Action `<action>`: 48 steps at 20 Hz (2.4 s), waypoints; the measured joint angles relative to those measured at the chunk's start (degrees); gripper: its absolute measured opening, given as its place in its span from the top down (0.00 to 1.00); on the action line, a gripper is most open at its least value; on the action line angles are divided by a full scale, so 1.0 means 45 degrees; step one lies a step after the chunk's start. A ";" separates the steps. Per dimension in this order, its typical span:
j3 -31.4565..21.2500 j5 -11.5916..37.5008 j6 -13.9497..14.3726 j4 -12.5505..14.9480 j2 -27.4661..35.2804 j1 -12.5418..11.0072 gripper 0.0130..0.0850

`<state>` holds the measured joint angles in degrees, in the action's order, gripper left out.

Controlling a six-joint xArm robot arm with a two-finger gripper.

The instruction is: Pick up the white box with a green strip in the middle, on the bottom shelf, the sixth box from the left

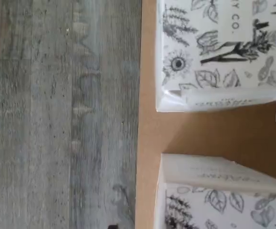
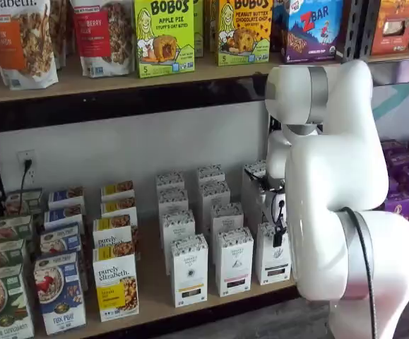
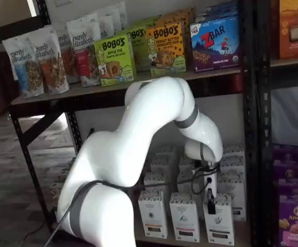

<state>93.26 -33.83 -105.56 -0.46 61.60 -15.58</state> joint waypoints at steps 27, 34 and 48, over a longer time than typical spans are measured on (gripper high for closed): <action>-0.1025 0.0988 0.0218 0.0223 -0.0412 0.0033 0.39; -0.1760 0.1290 0.0366 0.0357 -0.0825 0.0067 0.39; -0.4985 0.2496 0.1345 0.1381 -0.3053 0.0104 0.50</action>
<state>70.83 -22.60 -99.51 5.76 47.87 -15.11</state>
